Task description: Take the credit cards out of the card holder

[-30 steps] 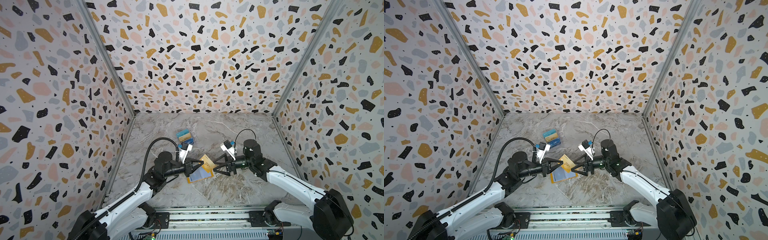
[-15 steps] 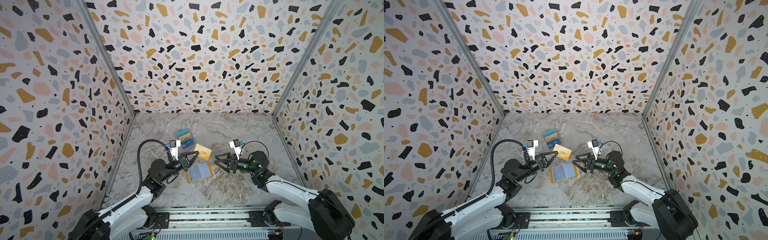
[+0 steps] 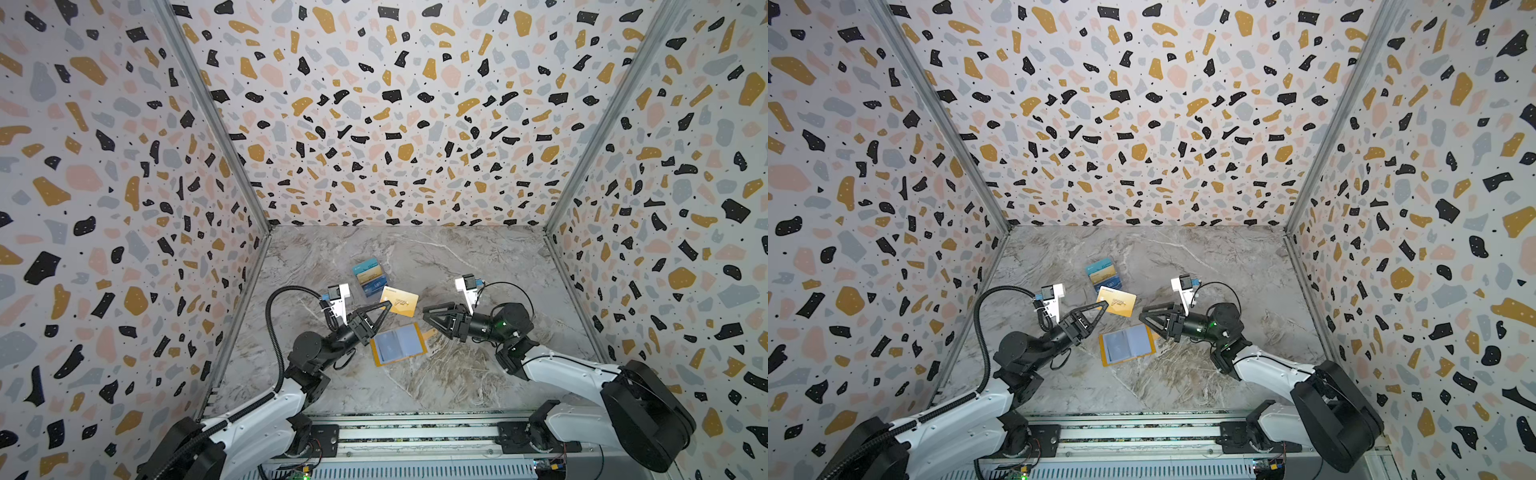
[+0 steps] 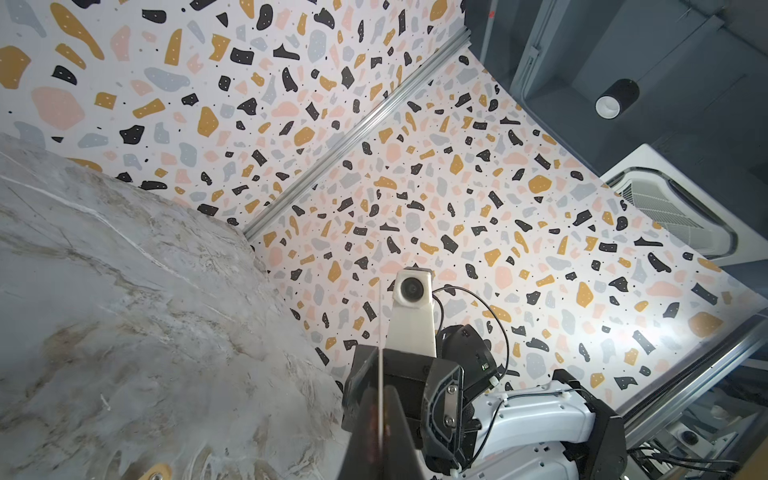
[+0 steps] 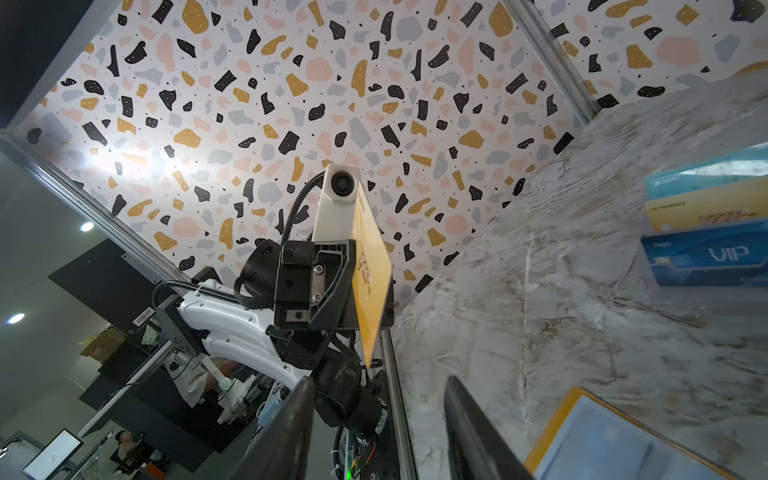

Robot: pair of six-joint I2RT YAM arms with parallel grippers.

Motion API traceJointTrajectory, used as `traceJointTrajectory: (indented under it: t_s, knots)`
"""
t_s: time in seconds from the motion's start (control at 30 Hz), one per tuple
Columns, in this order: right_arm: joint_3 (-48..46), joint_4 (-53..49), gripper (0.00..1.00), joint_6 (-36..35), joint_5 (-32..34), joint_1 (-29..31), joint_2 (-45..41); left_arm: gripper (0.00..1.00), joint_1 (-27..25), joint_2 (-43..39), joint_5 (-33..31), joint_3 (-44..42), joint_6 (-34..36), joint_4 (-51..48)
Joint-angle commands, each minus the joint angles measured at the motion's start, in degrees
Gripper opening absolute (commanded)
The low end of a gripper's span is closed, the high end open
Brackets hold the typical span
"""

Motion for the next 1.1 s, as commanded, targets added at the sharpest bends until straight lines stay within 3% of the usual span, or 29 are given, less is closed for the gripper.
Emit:
traceJointTrajectory:
  t_s: [0.0, 1.07]
  knots:
    - [3.39, 3.68, 0.49, 0.63, -0.13, 1.28, 0.27, 0.00, 0.31, -0.86, -0.60, -0.55, -0.47, 5.23]
    - [9.13, 8.61, 0.16, 2.65, 0.46, 5.17, 6.58, 0.00, 0.30, -0.78, -0.27, -2.32, -2.78, 10.17]
